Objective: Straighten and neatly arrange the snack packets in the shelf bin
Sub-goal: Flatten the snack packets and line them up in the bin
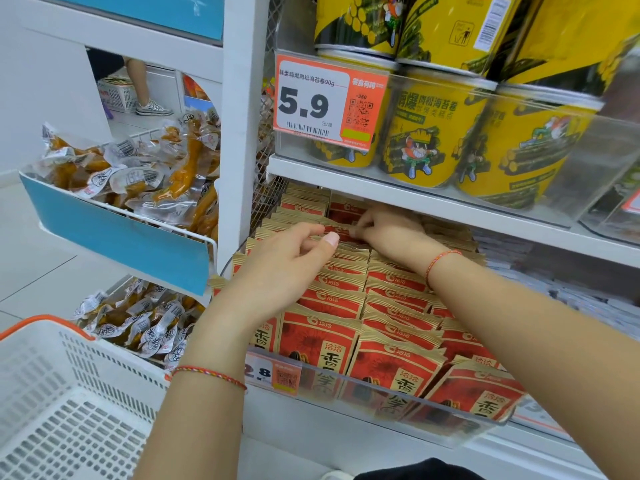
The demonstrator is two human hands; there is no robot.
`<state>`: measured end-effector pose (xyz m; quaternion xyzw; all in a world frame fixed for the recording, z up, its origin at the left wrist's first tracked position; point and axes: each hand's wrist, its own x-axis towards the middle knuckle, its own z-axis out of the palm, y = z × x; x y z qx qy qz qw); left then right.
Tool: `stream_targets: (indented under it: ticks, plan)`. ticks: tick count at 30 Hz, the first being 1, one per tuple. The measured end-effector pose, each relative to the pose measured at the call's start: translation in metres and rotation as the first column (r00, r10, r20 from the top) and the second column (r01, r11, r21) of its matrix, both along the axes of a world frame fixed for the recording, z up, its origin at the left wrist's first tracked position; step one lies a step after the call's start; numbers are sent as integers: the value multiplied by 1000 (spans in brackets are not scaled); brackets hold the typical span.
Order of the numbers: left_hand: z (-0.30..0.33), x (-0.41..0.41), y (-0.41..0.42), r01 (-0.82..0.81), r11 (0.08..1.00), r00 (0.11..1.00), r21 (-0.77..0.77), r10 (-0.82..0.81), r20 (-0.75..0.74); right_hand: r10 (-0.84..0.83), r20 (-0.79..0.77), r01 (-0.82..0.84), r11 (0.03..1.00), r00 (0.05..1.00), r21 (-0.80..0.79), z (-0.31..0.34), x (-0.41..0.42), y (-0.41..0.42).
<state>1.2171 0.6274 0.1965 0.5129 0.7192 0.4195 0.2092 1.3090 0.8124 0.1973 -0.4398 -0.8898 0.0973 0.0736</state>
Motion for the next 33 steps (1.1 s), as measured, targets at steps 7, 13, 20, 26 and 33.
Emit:
stream_targets:
  ticks: [7,13,20,26,33]
  plan:
    - [-3,1,-1,-54,984,997,167,44,63,198,-19,-181,926,980,331,10,31,-50]
    - [5,7,-6,-212,861,961,462,98,258,428,-139,-269,755,893,598,22,59,-83]
    - [24,11,-20,-102,843,910,528,-135,392,481,-605,-177,853,634,491,80,67,-101]
    - [19,19,-19,-165,885,872,435,-76,484,188,-858,-279,959,478,55,91,47,-101]
    - [17,20,-18,-201,906,771,373,-88,631,-63,-914,-479,836,402,-269,52,36,-111]
